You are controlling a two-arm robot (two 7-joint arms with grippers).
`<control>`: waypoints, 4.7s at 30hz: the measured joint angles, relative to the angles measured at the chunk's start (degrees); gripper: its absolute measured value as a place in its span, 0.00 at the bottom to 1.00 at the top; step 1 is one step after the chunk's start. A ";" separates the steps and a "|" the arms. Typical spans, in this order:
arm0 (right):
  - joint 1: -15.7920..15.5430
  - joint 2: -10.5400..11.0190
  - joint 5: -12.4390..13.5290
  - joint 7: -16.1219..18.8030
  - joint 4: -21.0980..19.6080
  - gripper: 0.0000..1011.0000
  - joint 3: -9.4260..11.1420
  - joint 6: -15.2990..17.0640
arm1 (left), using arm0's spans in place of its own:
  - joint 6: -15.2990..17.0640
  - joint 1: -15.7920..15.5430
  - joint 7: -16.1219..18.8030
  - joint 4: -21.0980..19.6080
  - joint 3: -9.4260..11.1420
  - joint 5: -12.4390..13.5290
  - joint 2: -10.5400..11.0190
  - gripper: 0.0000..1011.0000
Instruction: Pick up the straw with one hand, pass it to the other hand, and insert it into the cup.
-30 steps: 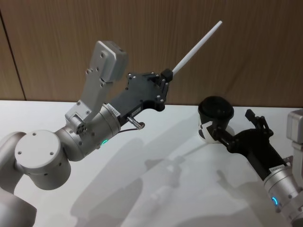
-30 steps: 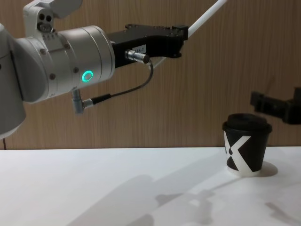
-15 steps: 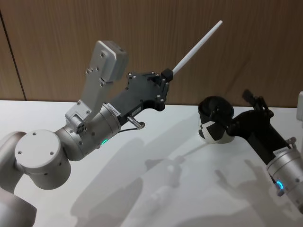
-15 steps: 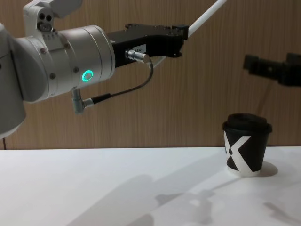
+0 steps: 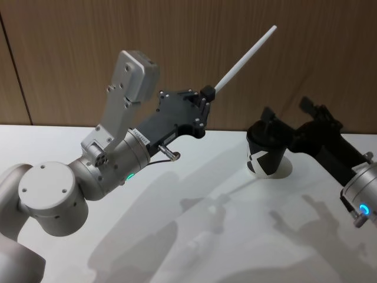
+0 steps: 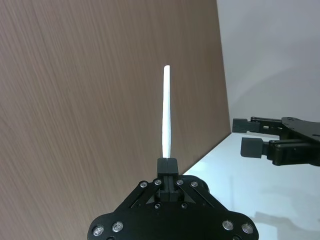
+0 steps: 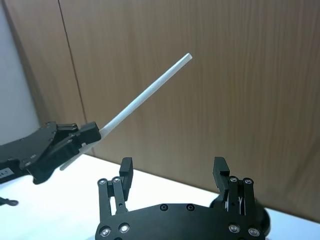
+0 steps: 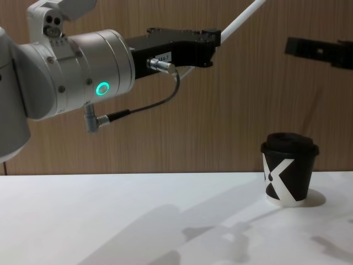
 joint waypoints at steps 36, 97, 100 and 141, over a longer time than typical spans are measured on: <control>10.75 -3.94 25.58 2.03 2.70 0.99 5.96 23.53 | 0.01 0.01 0.00 0.00 0.00 0.00 -0.01 0.00; 22.10 -8.01 28.21 -0.43 15.93 0.85 -1.53 24.18 | 0.01 0.00 0.00 0.00 0.00 0.00 0.00 0.00; 22.26 -8.05 28.21 -0.48 16.23 0.77 -1.60 24.11 | 0.01 0.01 0.00 0.00 0.00 0.00 0.00 0.00; 22.88 -8.18 28.21 -0.76 17.39 0.01 -1.77 23.69 | 0.01 0.00 0.00 0.00 0.00 0.00 0.01 0.06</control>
